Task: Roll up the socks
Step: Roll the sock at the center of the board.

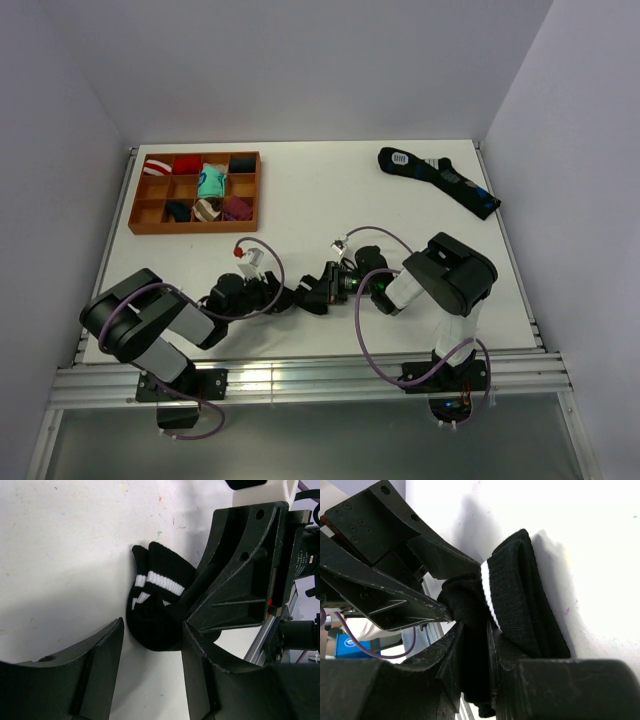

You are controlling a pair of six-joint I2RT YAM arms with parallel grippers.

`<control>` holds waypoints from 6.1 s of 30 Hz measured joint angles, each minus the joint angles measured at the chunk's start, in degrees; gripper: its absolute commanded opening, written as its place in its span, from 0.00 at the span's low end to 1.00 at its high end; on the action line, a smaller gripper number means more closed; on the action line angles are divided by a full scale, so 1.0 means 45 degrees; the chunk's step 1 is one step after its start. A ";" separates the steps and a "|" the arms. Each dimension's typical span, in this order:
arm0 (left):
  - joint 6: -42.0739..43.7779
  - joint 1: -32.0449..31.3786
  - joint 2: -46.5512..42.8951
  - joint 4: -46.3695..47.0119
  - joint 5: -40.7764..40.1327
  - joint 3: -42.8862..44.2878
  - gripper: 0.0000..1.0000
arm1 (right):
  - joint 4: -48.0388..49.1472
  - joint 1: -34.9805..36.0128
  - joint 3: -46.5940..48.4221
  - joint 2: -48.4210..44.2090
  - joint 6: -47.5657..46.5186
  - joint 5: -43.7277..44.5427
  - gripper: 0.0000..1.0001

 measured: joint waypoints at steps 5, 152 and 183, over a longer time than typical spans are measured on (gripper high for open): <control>0.0000 -0.0005 0.0330 0.0053 0.0078 0.0257 0.50 | -0.0005 -0.0005 0.0000 0.0005 0.0000 -0.0005 0.08; 0.0015 0.0797 0.1054 -1.6660 0.0403 0.9520 0.00 | 0.1477 0.5231 -0.1622 -0.2351 -0.7174 1.1278 0.53; -0.1511 0.1418 -0.2249 -1.5115 -0.0330 0.6285 0.16 | 0.0136 0.4707 -0.0131 -0.1705 -0.5863 0.9253 0.23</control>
